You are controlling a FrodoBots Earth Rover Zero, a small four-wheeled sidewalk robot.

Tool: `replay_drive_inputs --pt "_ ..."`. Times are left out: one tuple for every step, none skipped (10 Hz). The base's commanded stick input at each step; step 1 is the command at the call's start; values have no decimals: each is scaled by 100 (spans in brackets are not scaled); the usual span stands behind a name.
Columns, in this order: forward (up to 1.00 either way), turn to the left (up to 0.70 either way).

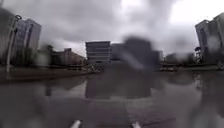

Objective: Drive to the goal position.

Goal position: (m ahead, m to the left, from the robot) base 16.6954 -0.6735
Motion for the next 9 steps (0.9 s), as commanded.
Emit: replay_drive_inputs --pt "70 0" --pt "70 0" --pt "70 0" --pt "70 0" --pt "70 0" --pt "70 0" --pt "70 0" --pt "70 0" --pt "70 0"
